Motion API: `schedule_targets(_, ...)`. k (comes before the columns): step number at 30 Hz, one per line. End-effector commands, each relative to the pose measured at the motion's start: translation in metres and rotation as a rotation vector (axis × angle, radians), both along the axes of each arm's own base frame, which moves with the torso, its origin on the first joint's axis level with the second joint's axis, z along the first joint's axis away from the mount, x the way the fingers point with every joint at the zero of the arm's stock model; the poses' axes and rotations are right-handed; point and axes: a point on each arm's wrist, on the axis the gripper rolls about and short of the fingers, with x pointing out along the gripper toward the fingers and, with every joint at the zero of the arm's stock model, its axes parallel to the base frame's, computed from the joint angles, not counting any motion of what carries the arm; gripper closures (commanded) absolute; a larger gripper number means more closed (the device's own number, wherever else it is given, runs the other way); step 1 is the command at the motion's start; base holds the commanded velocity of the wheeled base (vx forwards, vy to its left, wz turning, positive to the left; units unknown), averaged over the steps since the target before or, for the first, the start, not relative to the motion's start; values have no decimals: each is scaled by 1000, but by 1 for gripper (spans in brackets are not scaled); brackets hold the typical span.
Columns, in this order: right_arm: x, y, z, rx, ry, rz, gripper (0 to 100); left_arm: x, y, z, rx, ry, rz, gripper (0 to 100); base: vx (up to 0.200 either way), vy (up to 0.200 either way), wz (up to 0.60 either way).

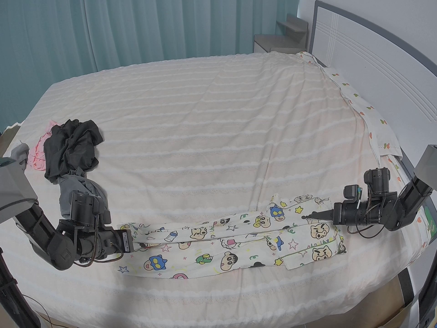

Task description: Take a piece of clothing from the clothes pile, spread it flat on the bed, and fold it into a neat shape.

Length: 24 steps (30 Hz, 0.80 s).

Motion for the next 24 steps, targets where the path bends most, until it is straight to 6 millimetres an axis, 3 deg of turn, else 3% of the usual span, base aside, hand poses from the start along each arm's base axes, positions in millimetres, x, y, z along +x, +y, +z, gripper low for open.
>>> schedule_targets(1,-2,-4,-4,-3,14,-9,100,0,0,-23,12,47,4,100,0,0,0)
schedule_targets(2,-2,-4,-4,-5,14,-8,100,0,0,-27,14,46,7,0,0,0,0)
schedule_targets(3,-3,-4,-5,-6,17,-7,100,0,0,-31,18,45,11,0,0,0,0)
schedule_targets(4,-4,-4,-7,-7,22,-6,0,-1,1,-35,20,44,13,0,0,0,0)
schedule_targets(10,-7,-6,-6,-7,27,-9,0,-6,2,-47,19,43,18,0,0,0,0)
schedule_targets(24,-18,-29,15,-3,-17,-88,0,-17,26,-39,9,39,109,0,0,0,0)
